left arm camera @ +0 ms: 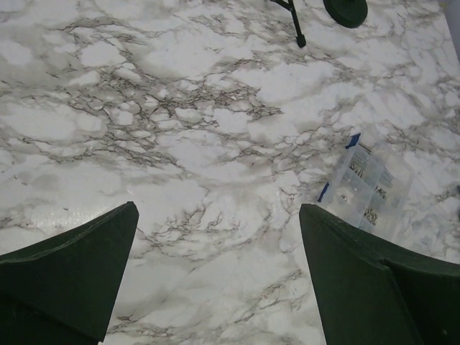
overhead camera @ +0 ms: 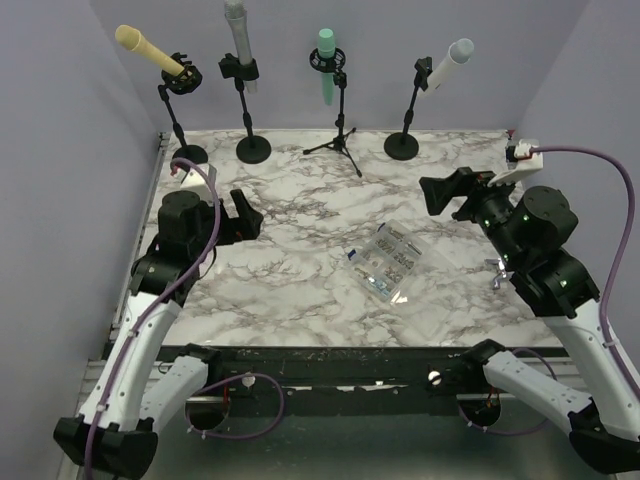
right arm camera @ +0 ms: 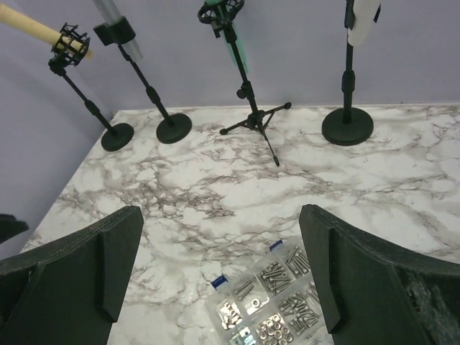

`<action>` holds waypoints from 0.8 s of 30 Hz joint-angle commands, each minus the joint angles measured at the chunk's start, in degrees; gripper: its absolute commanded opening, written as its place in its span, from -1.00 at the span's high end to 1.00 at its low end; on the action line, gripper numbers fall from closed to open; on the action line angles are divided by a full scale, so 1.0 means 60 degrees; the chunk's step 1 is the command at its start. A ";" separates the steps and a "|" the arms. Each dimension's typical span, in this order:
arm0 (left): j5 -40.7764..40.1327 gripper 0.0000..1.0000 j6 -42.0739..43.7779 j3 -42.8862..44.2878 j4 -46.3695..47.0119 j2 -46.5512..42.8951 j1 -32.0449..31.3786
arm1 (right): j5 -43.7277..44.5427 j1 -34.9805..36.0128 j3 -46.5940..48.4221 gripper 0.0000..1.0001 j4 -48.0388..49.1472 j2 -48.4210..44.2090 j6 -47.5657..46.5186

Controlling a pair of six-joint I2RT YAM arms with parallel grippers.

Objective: Remove the microphone from the stand

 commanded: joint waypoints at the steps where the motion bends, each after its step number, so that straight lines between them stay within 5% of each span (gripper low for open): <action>1: 0.1594 -0.97 -0.1039 -0.0284 0.1621 0.1012 0.1072 | -0.0448 -0.0054 -0.0249 -1.00 0.0165 -0.0412 -0.0196; 8: 0.1667 -0.97 -0.1446 -0.0992 0.5127 0.2389 0.1702 | -0.0510 -0.0062 -0.0618 -1.00 0.0069 -0.0814 -0.0342; 13: 0.2028 -0.98 -0.1531 -0.1801 0.9279 0.3555 0.2012 | -0.0519 -0.0063 -0.1104 -1.00 0.0085 -0.1226 -0.0385; 20: 0.2812 -0.97 -0.0321 -0.1056 1.3693 0.6757 0.2339 | -0.0492 -0.0054 -0.1701 -1.00 0.0392 -0.1680 -0.0462; 24: 0.3502 -0.97 -0.0326 0.0310 1.4531 0.8668 0.2637 | -0.0655 -0.0043 -0.1808 -1.00 0.0517 -0.1573 -0.0424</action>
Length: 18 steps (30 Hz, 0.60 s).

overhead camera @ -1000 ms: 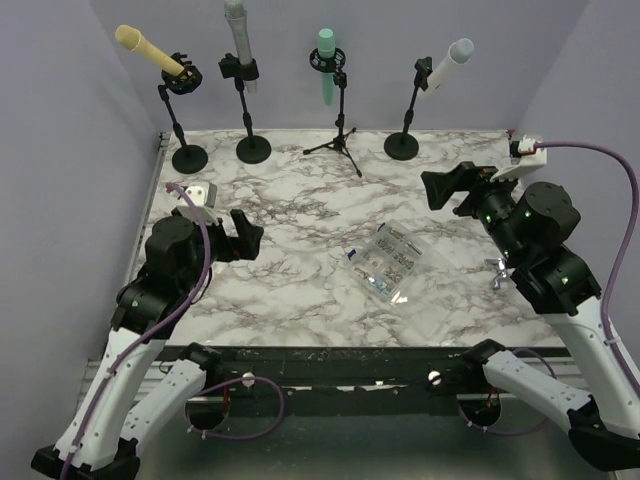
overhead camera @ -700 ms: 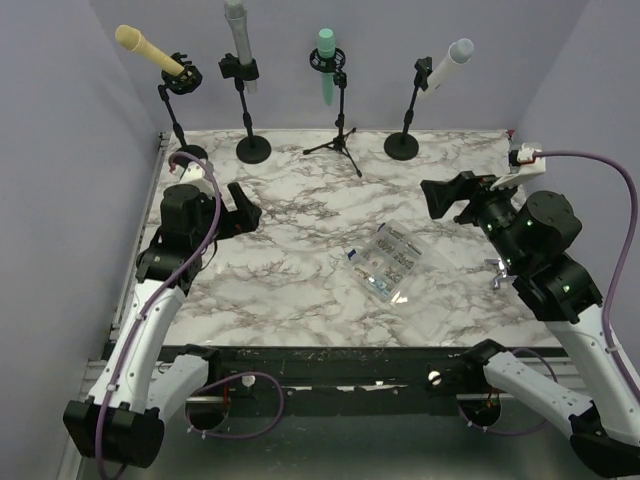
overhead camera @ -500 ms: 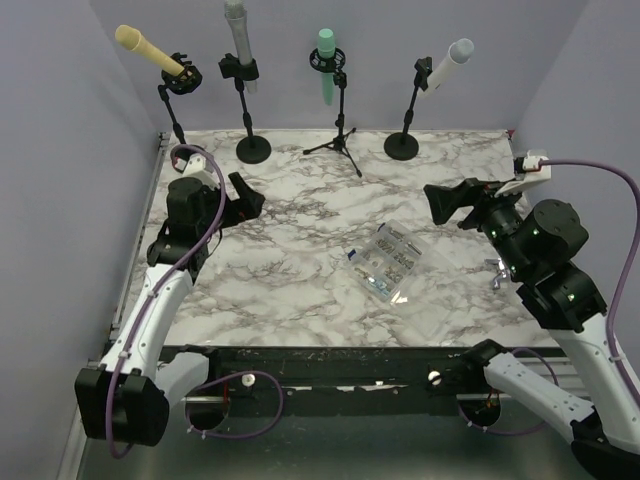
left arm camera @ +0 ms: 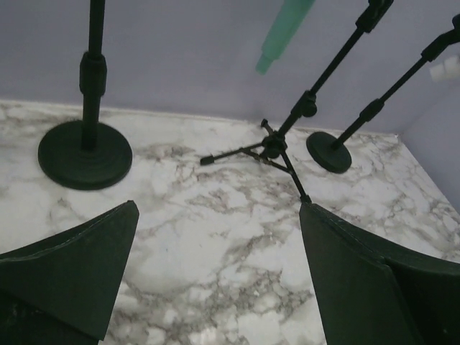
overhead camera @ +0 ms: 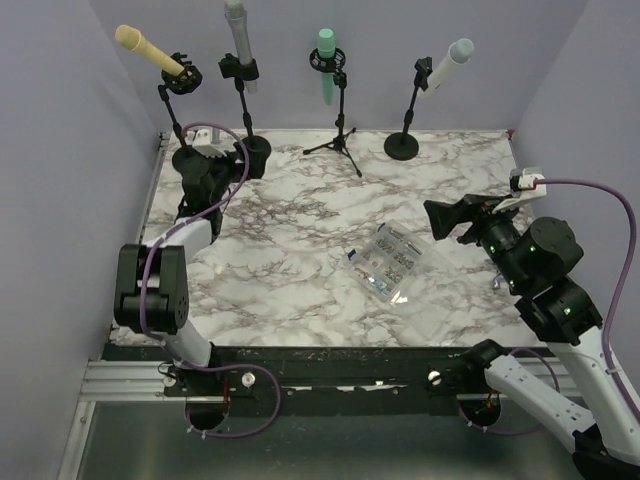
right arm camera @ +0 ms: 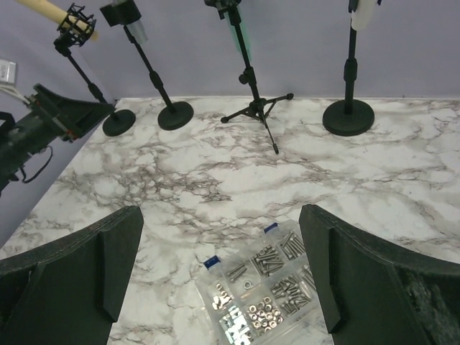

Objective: Remove the microphone from the stand

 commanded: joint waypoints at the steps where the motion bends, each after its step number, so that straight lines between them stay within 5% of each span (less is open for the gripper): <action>1: 0.1033 -0.97 0.0289 0.1460 0.2997 0.1902 0.0379 | -0.0337 -0.0040 -0.0218 -1.00 0.0435 0.0089 -0.0144; 9: 0.1343 -0.97 0.0061 0.4693 0.2847 0.4586 0.0904 | -0.0461 -0.0045 -0.0452 -1.00 0.0751 0.0523 -0.0101; 18: 0.2231 -0.89 -0.2341 0.7917 0.2961 0.7244 0.1477 | -0.0345 -0.0048 -0.0545 -1.00 0.1195 0.0990 -0.0229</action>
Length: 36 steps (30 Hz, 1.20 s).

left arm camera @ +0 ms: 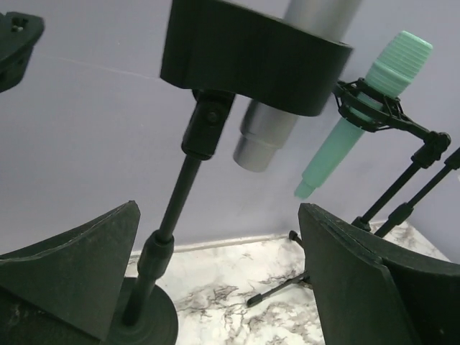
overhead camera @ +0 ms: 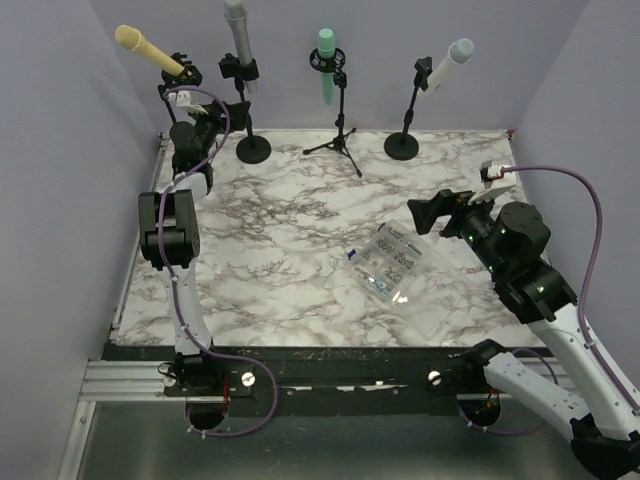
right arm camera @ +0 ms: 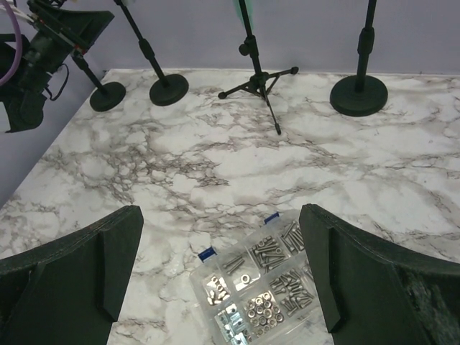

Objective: Remove the microphone from the stand

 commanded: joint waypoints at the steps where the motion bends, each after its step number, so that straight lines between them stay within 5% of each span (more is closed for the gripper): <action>1: 0.1162 -0.88 -0.1281 0.1719 0.0175 0.1228 0.0212 | -0.0049 -0.0047 -0.0024 -1.00 0.0488 0.0135 -0.0195; 19: 0.1600 -0.79 -0.2807 0.5233 -0.0473 0.3797 0.0035 | 0.0157 -0.0050 -0.0110 -1.00 0.0715 0.0443 -0.0342; 27: 0.1658 -0.48 -0.3050 0.5313 -0.0541 0.3884 0.0008 | 0.0193 -0.0048 -0.0096 -1.00 0.0702 0.0434 -0.0342; 36: 0.1097 0.05 -0.2696 0.3334 0.0229 0.2806 -0.0070 | 0.0165 -0.0048 -0.0111 -1.00 0.0686 0.0363 -0.0315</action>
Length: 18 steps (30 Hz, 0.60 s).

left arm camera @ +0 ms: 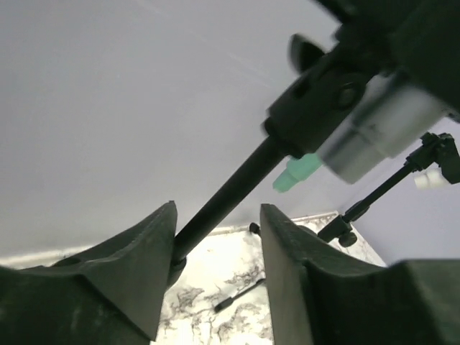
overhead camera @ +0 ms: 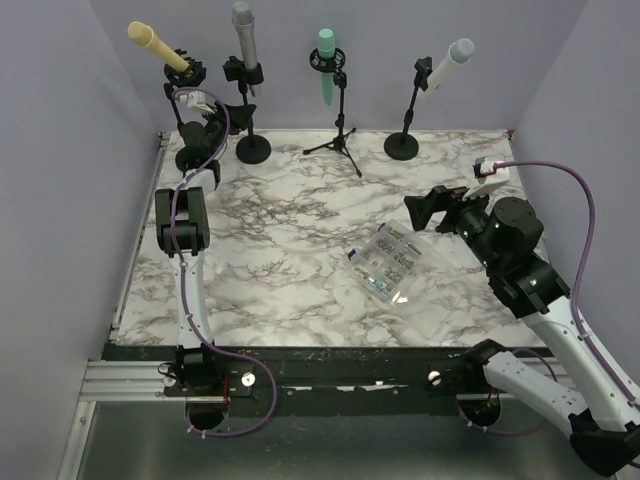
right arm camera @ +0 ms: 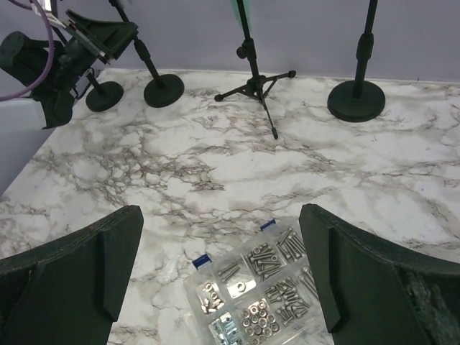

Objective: Remove the microphone from the stand

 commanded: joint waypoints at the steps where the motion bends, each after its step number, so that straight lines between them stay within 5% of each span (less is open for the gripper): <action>1: -0.0193 0.11 0.0111 -0.1003 0.0597 -0.0769 -0.0096 | 0.0114 -0.0055 -0.0075 -1.00 0.0194 -0.0100 -0.0071; 7: -0.0265 0.71 0.0260 -0.1732 0.0978 -0.1301 -0.0155 | 0.0112 -0.0053 -0.0058 -1.00 0.0118 -0.0166 -0.0044; 15: -0.0190 0.92 0.0586 -0.2576 0.1042 -0.2005 -0.0293 | 0.0020 -0.0054 -0.0136 -1.00 0.0082 -0.0282 0.0113; 18: -0.0188 0.72 0.0653 -0.2899 0.1066 -0.2173 -0.0369 | -0.0043 -0.0046 -0.0146 -1.00 0.0003 -0.0311 0.0176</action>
